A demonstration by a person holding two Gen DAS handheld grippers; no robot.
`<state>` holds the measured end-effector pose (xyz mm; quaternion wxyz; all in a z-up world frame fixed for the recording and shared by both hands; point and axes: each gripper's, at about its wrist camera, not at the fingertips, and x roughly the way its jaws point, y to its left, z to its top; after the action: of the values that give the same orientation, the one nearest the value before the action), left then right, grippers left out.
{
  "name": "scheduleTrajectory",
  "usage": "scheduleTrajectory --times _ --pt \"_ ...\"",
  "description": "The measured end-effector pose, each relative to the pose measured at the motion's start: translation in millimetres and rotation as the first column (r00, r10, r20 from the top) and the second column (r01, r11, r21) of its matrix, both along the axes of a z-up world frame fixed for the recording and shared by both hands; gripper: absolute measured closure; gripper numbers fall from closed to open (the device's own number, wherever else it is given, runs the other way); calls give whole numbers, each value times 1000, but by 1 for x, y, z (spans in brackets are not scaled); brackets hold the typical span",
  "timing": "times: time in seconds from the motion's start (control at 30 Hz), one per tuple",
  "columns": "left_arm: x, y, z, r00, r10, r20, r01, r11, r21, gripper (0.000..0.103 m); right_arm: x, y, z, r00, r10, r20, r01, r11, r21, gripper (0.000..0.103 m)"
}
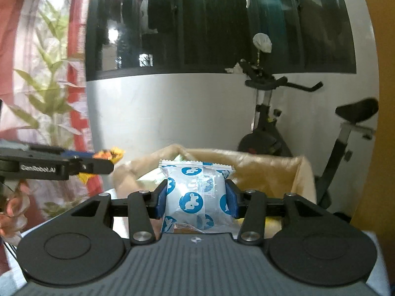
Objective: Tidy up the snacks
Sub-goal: 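Carry both packets over the lined box and open both tools to drop them, then grasp the orange snack bar with the left tool while the right tool grasps the green packet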
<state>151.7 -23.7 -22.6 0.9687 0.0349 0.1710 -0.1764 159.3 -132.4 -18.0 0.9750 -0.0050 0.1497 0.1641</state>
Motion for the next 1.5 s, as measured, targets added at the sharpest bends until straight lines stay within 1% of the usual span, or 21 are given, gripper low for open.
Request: scheduleTrajectory --times 0.07,0.1,0.23,0.33,0.37,0.43,0.5,0.53,0.57,0.6,0.63,0.73,0.8,0.9,1.0,1.13,1.23,1.27,1.37,1.43,1.5 --pt "18 -15 2 1000 -13 15 13 1000 18 68 15 4 2 999 -53 1 53 997 -49 54" --pt "28 -22 2 1000 -15 11 15 1000 17 68 24 5 1 997 -74 -11 73 996 -58 54" --pt "66 -41 -8 998 -27 -62 26 1000 -10 68 49 2 -9 988 -139 -61 135 989 -66 54" --pt "84 -53 -20 996 -8 -87 12 999 47 68 60 -1 -18 984 -157 -85 150 985 -80 54" --pt "89 -54 -23 995 -11 -96 15 999 46 67 62 -3 -20 982 -163 -95 156 985 -75 54" --pt "98 -52 -28 990 -29 -139 32 999 20 66 66 -11 -24 978 -166 -125 162 986 -41 53" --pt "106 -48 -33 984 -42 -173 39 999 -15 66 68 -17 -26 974 -176 -142 175 984 -20 48" --pt "106 -47 -34 984 -44 -173 41 999 -22 65 66 -19 -25 974 -181 -140 180 983 -22 42" --pt "102 -43 -36 984 -45 -172 42 999 -21 63 64 -19 -24 974 -184 -131 181 983 -30 38" --pt "97 -39 -38 984 -45 -171 42 999 -18 57 60 -20 -23 976 -187 -115 184 982 -38 38" --pt "94 -36 -39 984 -43 -171 41 999 -15 56 56 -20 -21 977 -185 -102 182 983 -38 38" --pt "86 -25 -37 984 -41 -175 38 999 -20 56 42 -24 -17 984 -157 -81 158 987 6 38" --pt "76 -17 -33 987 -40 -158 35 999 -37 56 33 -27 -17 989 -130 -67 133 990 36 38" --pt "61 -7 -26 990 -32 -139 27 999 -43 56 16 -31 -20 996 -81 -44 84 994 76 38" --pt "42 2 -22 992 -19 -126 13 999 -47 56 -1 -32 -23 998 -61 -22 63 995 81 38" --pt "21 11 -23 990 28 -135 -37 997 -61 56 -24 -32 -28 999 -41 18 40 997 64 39" --pt "6 17 -30 987 53 -149 -67 994 -87 56 -41 -36 -38 999 -23 43 21 999 45 40" --pt "1 20 -33 985 65 -158 -81 992 -97 56 -47 -37 -43 999 -20 46 19 999 32 43" --pt "-10 28 -45 976 107 -192 -134 981 -137 56 -62 -42 -58 997 -44 63 44 999 -6 44" --pt "-18 33 -54 969 137 -206 -169 974 -151 56 -69 -48 -72 997 -67 45 67 998 -4 44" --pt "-25 35 -64 964 163 -211 -194 971 -140 56 -72 -53 -90 995 -97 -17 97 995 -6 45"
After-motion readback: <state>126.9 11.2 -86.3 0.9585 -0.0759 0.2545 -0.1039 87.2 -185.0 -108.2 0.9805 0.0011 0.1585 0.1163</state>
